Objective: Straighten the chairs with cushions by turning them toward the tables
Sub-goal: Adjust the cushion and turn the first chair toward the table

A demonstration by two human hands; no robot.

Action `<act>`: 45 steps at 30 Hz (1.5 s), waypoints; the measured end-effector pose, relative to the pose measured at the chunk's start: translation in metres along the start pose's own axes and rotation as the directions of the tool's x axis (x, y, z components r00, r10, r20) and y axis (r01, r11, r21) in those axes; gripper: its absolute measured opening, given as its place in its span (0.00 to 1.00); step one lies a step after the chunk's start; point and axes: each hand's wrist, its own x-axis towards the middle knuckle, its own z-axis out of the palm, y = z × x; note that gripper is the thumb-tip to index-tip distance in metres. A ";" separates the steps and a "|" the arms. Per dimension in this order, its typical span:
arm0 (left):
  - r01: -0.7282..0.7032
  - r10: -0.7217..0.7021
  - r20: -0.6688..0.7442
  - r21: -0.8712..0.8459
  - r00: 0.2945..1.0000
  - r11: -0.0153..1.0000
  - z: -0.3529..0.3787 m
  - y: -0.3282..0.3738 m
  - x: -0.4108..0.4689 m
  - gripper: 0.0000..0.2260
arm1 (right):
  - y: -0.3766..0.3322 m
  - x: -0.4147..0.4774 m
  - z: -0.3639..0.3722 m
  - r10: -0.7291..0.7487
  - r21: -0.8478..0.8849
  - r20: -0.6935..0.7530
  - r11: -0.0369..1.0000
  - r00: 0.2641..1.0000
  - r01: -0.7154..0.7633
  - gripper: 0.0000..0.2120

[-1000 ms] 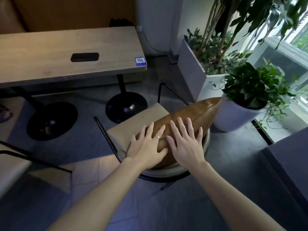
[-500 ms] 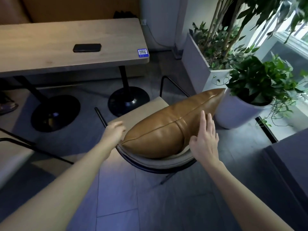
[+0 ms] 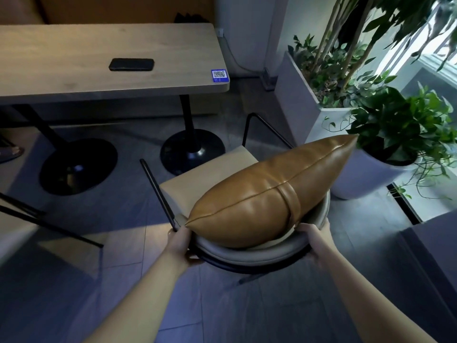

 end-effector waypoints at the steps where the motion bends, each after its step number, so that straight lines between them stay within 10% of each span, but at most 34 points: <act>1: -0.028 0.027 -0.012 -0.024 1.000 0.999 -0.001 0.000 0.004 0.31 | 0.000 -0.001 0.001 -0.007 -0.001 -0.002 1.000 1.000 0.007 0.20; 15: -0.136 0.131 -0.121 -0.035 0.984 0.990 -0.030 0.025 0.021 0.13 | 0.013 -0.012 0.025 -0.072 0.097 0.038 0.993 0.997 0.068 0.24; 45: -0.369 0.358 -0.199 -0.020 0.912 0.929 -0.152 0.170 0.066 0.11 | 0.014 -0.070 0.215 -0.143 0.294 0.206 0.953 0.968 0.078 0.53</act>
